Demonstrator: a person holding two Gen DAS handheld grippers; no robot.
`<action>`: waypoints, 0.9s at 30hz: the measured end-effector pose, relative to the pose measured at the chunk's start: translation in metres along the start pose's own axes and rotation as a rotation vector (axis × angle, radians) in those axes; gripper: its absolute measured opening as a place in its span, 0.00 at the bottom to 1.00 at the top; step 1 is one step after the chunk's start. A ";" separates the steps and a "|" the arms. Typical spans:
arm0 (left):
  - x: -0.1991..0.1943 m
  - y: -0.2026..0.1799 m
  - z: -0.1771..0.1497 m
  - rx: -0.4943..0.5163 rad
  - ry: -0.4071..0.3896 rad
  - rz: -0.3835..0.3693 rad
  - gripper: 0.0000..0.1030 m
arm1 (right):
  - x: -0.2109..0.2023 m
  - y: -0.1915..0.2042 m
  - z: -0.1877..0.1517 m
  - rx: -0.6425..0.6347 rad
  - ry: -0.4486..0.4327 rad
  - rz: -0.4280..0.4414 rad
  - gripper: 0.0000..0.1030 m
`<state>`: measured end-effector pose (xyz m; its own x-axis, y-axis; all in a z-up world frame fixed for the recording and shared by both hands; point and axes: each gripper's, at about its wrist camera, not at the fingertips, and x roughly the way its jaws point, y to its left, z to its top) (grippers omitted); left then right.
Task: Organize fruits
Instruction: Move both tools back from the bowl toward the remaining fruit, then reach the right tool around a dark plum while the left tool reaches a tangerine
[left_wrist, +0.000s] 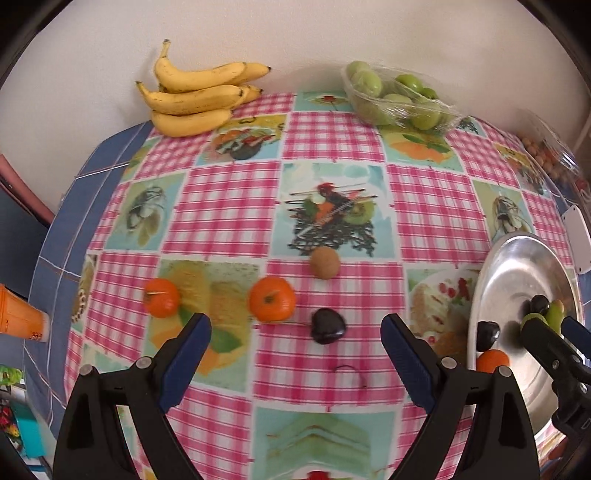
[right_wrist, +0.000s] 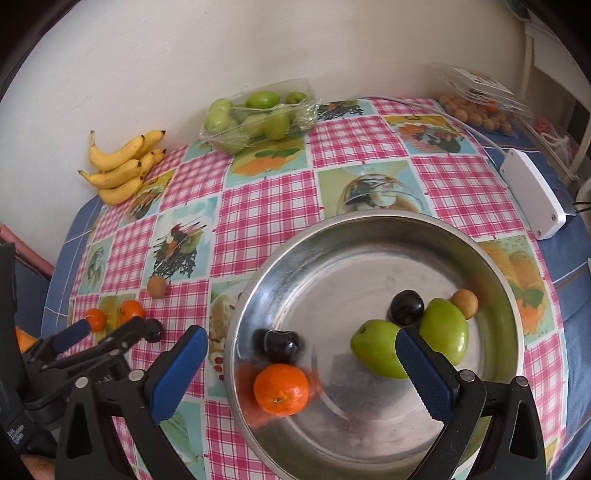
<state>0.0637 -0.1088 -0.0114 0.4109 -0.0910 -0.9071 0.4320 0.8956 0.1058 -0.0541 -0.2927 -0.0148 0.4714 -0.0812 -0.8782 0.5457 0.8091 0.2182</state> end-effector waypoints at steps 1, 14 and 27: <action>0.000 0.005 0.000 -0.008 0.000 0.000 0.91 | 0.000 0.001 0.000 -0.003 0.000 0.000 1.00; -0.002 0.088 0.000 -0.174 -0.008 0.086 0.91 | 0.003 0.035 -0.003 -0.088 0.001 0.034 1.00; 0.004 0.143 -0.003 -0.320 -0.002 0.012 0.91 | 0.010 0.081 -0.008 -0.165 0.012 0.104 1.00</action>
<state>0.1252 0.0204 -0.0009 0.4161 -0.0803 -0.9058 0.1526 0.9881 -0.0175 -0.0103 -0.2237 -0.0096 0.5100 0.0139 -0.8600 0.3734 0.8972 0.2359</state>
